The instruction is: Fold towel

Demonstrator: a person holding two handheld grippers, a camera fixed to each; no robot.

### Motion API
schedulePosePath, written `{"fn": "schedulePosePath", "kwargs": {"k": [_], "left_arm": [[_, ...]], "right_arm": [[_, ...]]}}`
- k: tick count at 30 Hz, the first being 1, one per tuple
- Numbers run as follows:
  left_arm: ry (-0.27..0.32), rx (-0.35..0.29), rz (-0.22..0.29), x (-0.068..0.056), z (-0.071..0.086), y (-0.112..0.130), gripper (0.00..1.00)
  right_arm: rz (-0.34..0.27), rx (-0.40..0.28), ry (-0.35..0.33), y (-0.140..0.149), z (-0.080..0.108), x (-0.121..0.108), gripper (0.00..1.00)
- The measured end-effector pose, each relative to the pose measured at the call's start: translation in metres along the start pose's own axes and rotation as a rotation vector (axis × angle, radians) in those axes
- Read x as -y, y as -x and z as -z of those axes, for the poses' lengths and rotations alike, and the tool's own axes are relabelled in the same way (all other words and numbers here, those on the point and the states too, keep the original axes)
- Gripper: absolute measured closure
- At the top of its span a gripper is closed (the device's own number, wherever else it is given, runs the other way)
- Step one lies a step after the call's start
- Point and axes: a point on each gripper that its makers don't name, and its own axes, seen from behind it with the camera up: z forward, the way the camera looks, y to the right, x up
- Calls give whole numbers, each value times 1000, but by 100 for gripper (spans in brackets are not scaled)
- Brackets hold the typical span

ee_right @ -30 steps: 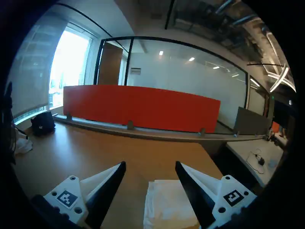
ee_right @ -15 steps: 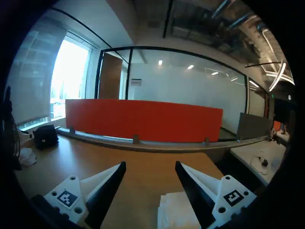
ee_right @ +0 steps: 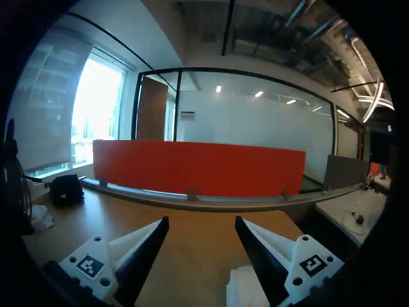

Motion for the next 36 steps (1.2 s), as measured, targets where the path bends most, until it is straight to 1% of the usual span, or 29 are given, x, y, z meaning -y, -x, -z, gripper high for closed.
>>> {"fn": "schedulePosePath", "kwargs": {"k": [2,6,11,17,21,26,29,36], "left_arm": [[2,-18,12,0,-1,-4,7],[6,-32,26,1,-4,-4,7],[7,-47,23,3,-9,1,7],[18,-87,20,6,-16,9,7],[24,-106,13,6,-19,18,7],[18,-133,7,8,-24,31,7],[19,-150,-5,8,-26,38,7],[14,-178,-29,14,-30,57,7]], "right_arm": [[-4,-3,-1,-3,0,3,0],[-11,-12,-14,-8,-1,12,0],[-19,-30,-18,-12,-4,19,0],[-49,-65,-43,-20,-3,35,0],[-53,-82,-46,-24,-1,42,0],[-35,-86,-63,-20,2,52,0],[-27,-81,-63,-16,3,53,0],[-49,-81,-61,-4,1,54,0]]}}
